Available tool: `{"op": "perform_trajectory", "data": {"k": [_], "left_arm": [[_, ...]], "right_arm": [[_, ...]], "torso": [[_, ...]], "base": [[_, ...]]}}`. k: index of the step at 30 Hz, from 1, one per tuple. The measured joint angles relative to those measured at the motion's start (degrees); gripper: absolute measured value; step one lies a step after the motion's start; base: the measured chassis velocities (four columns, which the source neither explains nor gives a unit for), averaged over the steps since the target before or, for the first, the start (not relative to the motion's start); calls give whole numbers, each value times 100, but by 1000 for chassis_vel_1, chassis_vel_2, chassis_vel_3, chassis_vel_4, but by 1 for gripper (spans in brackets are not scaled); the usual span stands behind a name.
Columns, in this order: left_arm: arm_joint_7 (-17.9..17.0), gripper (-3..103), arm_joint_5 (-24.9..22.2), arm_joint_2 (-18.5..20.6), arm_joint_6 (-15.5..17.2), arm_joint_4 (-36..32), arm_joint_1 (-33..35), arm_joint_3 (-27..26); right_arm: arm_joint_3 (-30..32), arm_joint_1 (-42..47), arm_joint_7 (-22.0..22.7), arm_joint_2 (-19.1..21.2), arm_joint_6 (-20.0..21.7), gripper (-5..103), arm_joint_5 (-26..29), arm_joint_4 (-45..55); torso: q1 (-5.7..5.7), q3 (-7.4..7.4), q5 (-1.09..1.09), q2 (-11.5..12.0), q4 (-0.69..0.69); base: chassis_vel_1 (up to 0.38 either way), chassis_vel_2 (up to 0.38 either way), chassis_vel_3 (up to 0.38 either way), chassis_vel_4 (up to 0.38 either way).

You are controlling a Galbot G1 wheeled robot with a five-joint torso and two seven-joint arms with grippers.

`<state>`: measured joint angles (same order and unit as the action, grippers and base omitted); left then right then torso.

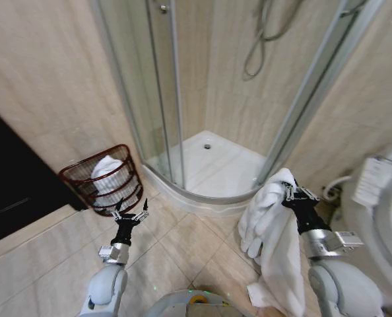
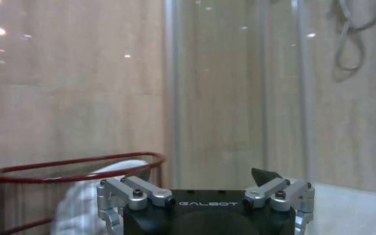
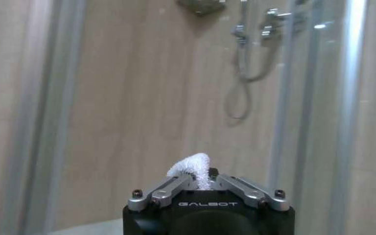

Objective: Discard the used towel into the hamper.

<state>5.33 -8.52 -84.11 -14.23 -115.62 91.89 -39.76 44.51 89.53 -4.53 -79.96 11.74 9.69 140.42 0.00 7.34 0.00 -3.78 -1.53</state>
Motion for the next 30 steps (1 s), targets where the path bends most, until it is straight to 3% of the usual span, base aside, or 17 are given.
{"op": "perform_trajectory", "data": {"k": [24,30], "left_arm": [[40,100,17,-57,-116,83,-33,-12],[-276,100,24,-146,-89,100,-98,-45]], "right_arm": [[-211,62,-239,-61,-111,2,-211,45],[-202,60,-246,-57,-112,2,-199,45]], "torso": [[0,0,0,0,0],[1,4,-1,-12,0]], "base": [[124,128,126,124],[115,114,110,115]]}}
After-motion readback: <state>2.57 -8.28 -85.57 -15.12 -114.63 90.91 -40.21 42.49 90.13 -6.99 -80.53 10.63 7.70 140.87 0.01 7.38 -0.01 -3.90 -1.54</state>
